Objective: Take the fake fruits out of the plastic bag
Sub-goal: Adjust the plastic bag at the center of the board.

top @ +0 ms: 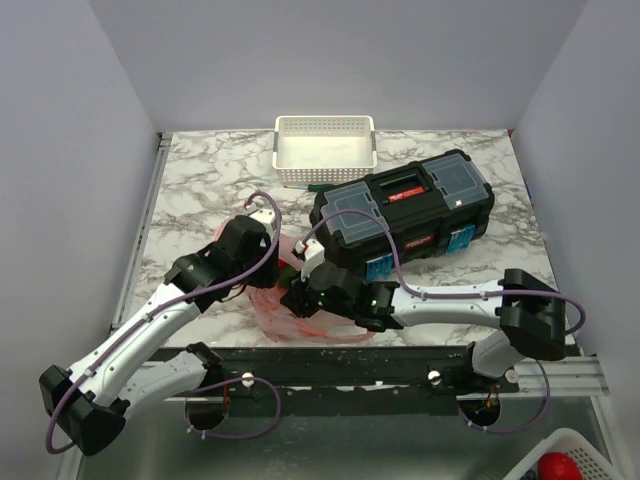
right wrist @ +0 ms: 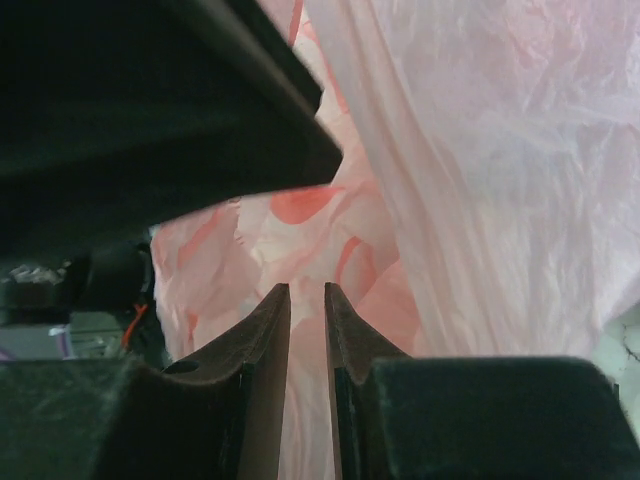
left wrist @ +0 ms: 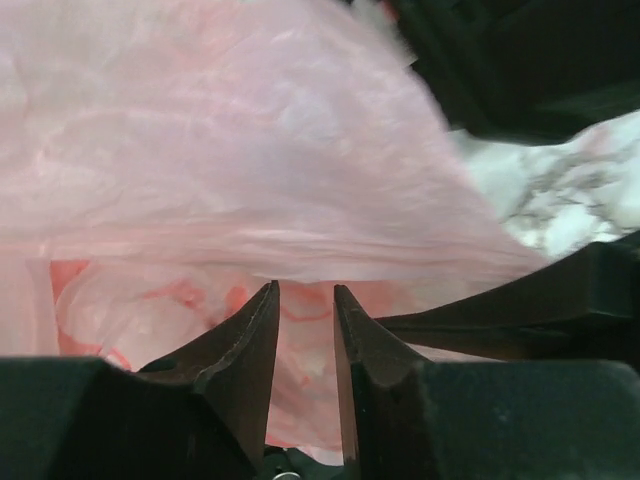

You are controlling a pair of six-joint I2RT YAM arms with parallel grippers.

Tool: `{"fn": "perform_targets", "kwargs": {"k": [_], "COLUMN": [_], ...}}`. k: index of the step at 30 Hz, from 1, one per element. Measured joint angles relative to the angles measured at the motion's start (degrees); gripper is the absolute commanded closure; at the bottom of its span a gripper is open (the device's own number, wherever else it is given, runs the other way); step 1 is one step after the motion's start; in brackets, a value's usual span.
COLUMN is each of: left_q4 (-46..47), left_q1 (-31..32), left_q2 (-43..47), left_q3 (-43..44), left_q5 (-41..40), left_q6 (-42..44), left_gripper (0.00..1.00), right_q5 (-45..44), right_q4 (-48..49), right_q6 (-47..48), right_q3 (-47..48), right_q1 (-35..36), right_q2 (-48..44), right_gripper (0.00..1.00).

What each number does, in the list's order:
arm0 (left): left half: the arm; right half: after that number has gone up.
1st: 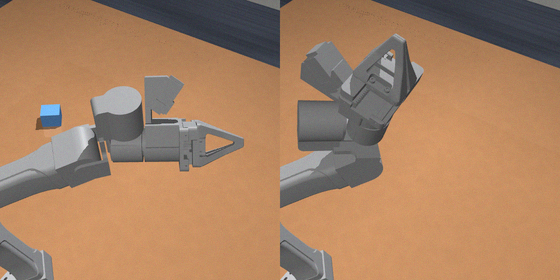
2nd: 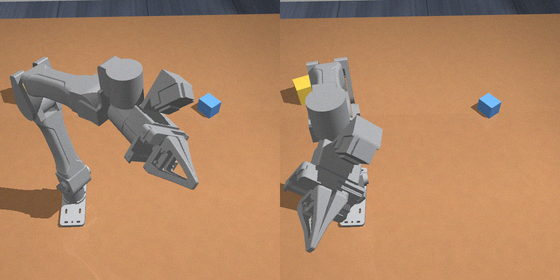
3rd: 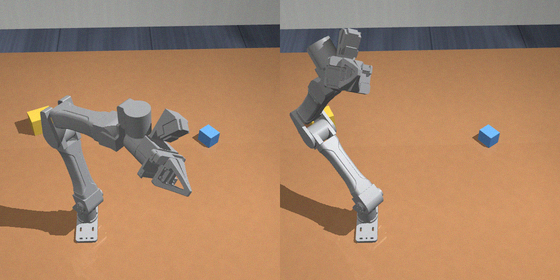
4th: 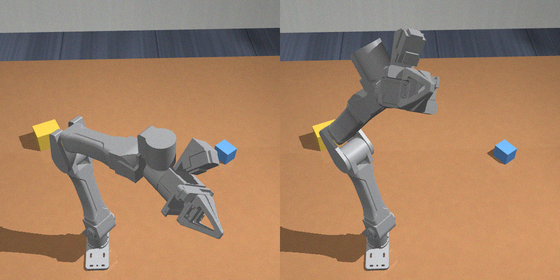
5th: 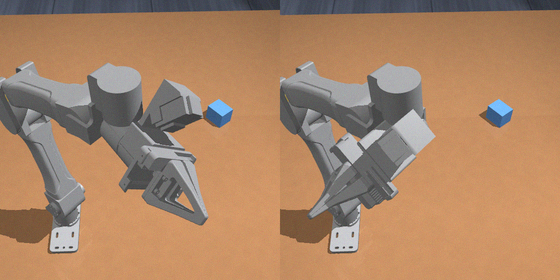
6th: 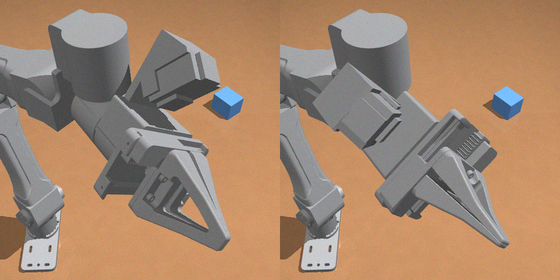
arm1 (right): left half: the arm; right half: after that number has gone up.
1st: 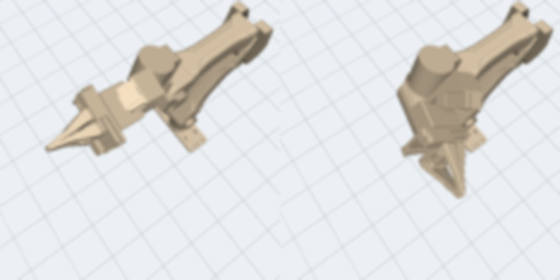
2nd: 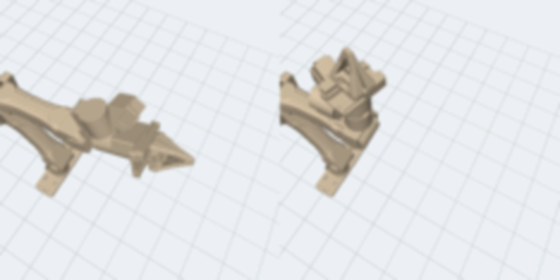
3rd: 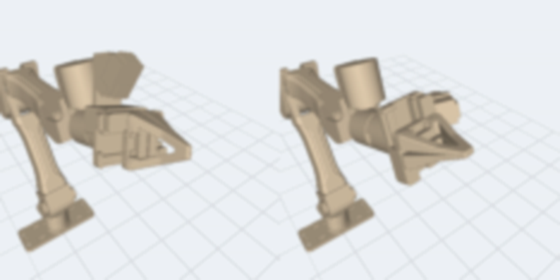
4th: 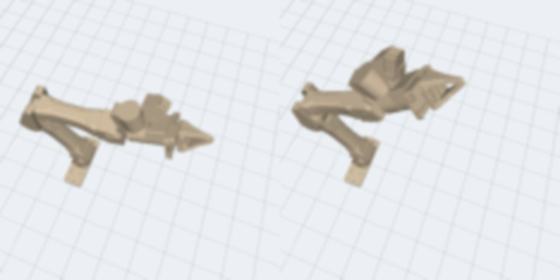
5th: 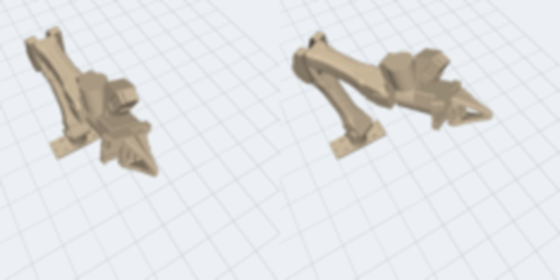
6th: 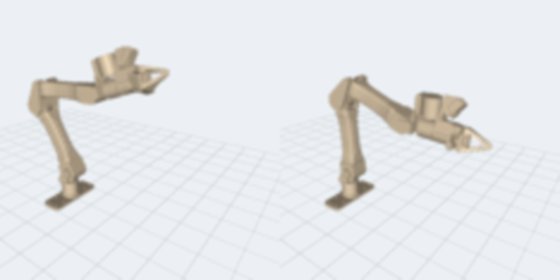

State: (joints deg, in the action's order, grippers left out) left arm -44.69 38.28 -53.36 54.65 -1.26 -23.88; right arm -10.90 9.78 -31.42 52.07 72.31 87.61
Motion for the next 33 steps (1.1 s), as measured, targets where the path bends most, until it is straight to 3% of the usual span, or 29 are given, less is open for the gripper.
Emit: {"fn": "perform_targets", "kwargs": {"k": [8, 13, 17, 21, 26, 33], "left_q4": [2.0, 2.0, 3.5, 5.3, 9.0, 12.5], "left_q1": [0.0, -1.8, -6.0, -7.7, -10.2, -13.2], "left_q2": [5.4, 3.0, 3.9, 7.6, 8.4, 6.5], "left_q3": [-8.2, -10.5, -18.2, -24.6, -27.7, -28.2], "left_q5": [-6.3, -14.3, -15.2, -15.1, -13.6, -10.4], "left_q6": [-4.2, -15.4, -23.6, -28.7, -31.0, -29.0], "left_gripper": [0.45, 0.43, 0.43, 0.40, 0.37, 0.34], "right_q5": [-7.1, -12.0, -13.0, -12.0, -9.3, -9.6], "right_q4": [-1.3, 1.7, 8.5, 17.5, 27.1, 29.2], "right_q6": [2.0, 3.0, 4.9, 6.3, 8.0, 9.0], "right_q3": [5.4, 6.1, 4.5, -1.4, -11.5, -14.2], "right_q1": [0.0, -0.1, -0.1, -0.1, -0.1, -0.1], "right_q2": [6.3, 8.4, 10.5, 11.3, 13.1, 14.7], "right_gripper": [0.61, 0.52, 0.51, 0.42, 0.40, 0.41]}}
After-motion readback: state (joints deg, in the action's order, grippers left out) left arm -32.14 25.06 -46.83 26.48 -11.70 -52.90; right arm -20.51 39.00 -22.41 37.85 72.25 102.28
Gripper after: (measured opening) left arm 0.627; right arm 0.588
